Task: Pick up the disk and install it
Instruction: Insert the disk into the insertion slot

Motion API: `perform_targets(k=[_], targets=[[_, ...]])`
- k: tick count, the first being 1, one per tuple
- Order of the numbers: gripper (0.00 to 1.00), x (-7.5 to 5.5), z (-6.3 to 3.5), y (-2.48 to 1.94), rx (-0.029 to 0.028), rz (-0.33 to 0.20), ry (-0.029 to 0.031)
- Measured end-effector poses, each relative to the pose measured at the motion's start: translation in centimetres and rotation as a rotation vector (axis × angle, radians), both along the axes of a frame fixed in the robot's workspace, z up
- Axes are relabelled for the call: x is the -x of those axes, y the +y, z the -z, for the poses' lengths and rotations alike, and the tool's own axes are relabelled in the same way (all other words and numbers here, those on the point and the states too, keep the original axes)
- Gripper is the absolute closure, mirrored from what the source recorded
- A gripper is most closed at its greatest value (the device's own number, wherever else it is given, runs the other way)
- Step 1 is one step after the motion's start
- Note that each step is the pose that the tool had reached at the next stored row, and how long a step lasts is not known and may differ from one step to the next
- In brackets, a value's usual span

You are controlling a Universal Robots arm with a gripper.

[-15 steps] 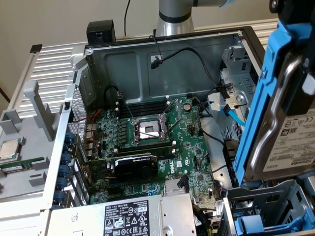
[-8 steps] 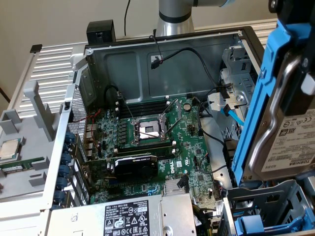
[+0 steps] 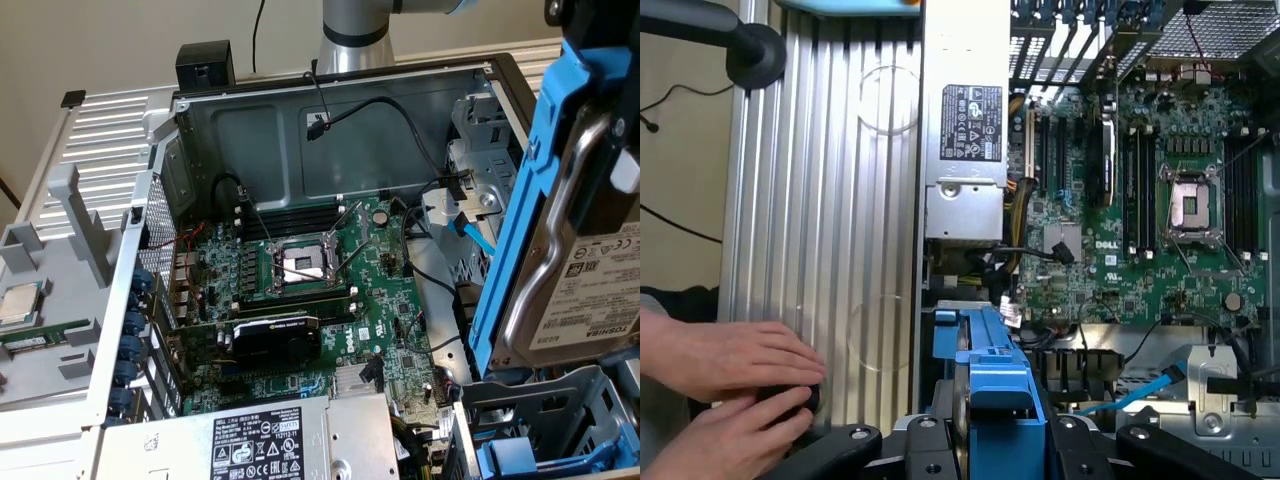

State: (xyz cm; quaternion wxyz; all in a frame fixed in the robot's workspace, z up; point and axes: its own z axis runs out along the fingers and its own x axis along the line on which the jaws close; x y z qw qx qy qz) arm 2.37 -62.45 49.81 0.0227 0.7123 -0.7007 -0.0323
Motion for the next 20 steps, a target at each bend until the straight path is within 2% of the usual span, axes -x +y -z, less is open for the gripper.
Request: perform_targets(k=[16,20], targets=[[0.63,-0.51,0.46,0.06,0.0000,0.006,0.0000],[0.63,-0.51,0.66,-0.01,-0.0035,0.014,0.0001]])
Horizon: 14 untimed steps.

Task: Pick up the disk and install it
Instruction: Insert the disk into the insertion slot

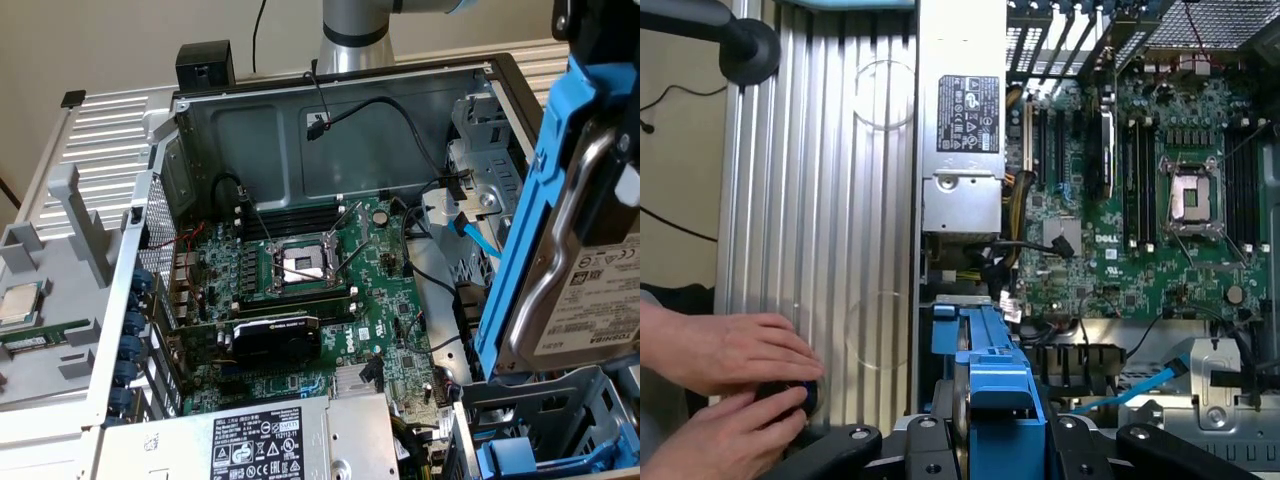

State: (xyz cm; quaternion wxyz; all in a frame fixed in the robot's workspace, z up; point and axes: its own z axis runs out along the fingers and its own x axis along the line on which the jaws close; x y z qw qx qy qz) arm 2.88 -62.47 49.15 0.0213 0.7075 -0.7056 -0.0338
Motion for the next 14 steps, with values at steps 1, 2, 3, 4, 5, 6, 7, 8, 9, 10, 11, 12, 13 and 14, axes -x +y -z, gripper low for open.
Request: perform_targets(k=[1,2,3,4,5,6,7,8,9,10,11,12,13,14], targets=[[0.63,0.00,0.06,-0.01,-0.0034,0.002,0.0000],[0.63,0.00,0.12,-0.02,-0.0076,0.006,0.0000],[0.63,-0.01,0.19,-0.04,-0.0120,0.009,0.0000],[0.63,-0.01,0.27,-0.07,-0.0165,0.012,-0.0001],[0.63,-0.01,0.34,-0.10,-0.0179,0.016,-0.0001],[0.63,0.00,0.36,-0.12,-0.0178,0.017,-0.0001],[0.63,-0.01,0.38,-0.15,-0.0177,0.017,-0.0001],[0.63,-0.02,0.43,-0.19,-0.0179,0.017,-0.0001],[0.63,-0.05,0.47,-0.22,-0.0179,0.018,-0.0001],[0.63,-0.09,0.52,-0.25,-0.0177,0.018,-0.0001],[0.63,-0.12,0.59,-0.29,-0.0178,0.018,-0.0001],[0.63,-0.13,0.68,-0.32,-0.0178,0.019,-0.0001],[0.63,-0.14,0.76,-0.35,-0.0176,0.019,-0.0001],[0.63,-0.14,0.87,-0.38,-0.0176,0.019,-0.0001]])
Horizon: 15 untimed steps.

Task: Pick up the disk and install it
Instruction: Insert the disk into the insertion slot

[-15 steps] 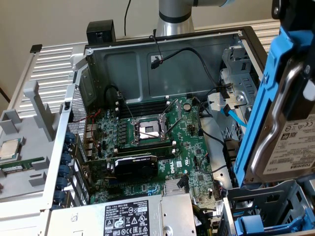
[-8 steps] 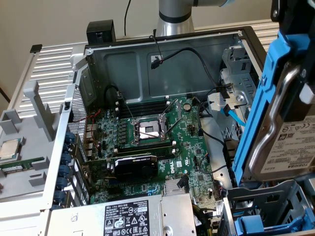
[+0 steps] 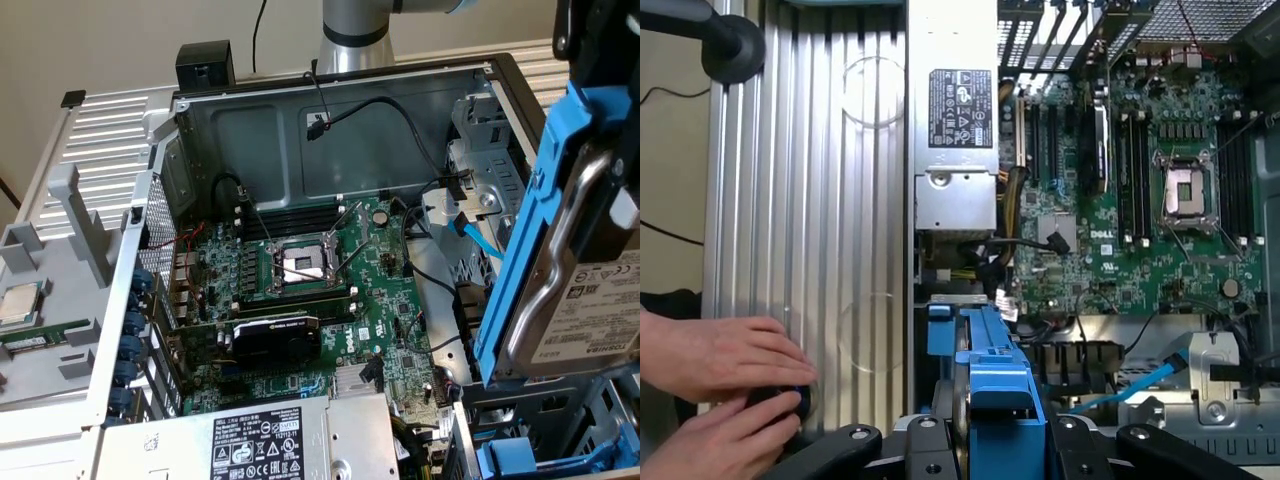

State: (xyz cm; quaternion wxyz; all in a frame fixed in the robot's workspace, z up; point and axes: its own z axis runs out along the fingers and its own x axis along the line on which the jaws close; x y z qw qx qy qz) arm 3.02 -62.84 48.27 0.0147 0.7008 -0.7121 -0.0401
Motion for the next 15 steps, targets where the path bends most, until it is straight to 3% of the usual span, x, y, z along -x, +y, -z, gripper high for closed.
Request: perform_targets(k=[15], targets=[[0.63,-0.2,1.62,-0.28,0.0001,0.006,-0.0002]])
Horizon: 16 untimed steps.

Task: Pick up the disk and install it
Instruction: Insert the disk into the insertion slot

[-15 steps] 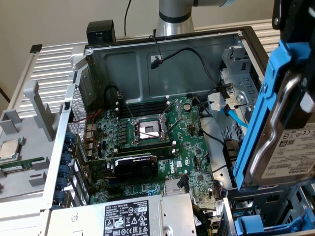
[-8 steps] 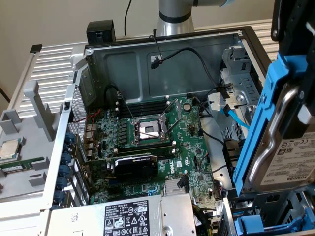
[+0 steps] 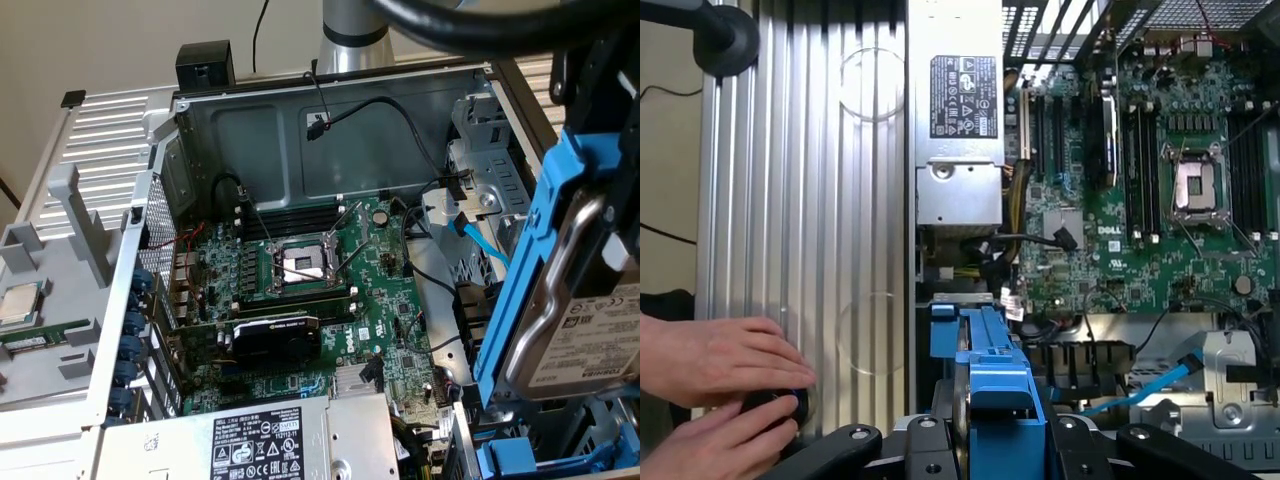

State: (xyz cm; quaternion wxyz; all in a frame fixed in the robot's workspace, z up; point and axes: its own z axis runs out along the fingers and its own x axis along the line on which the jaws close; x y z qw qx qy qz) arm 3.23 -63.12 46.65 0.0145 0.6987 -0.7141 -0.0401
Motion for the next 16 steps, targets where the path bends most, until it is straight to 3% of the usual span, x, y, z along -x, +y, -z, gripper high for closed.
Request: perform_targets(k=[16], targets=[[0.63,-0.1,1.41,0.12,-0.0003,0.002,0.0000]])
